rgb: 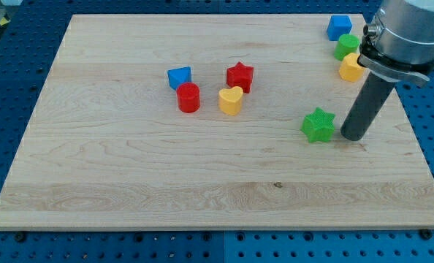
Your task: Move the green star below the yellow heart
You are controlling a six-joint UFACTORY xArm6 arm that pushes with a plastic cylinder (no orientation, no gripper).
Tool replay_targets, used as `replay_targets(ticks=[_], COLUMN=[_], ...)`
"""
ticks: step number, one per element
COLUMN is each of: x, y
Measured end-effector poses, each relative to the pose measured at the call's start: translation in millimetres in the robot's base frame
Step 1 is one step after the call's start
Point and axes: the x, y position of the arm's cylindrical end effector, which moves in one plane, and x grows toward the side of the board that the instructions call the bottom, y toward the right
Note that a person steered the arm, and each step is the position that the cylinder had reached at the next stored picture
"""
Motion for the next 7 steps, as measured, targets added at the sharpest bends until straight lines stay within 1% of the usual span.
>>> replay_targets(ticks=[1,5,6,7], x=[-2.5,-2.5,-2.5,-6.8], y=[-1.7,-74.2,-84.3,-69.0])
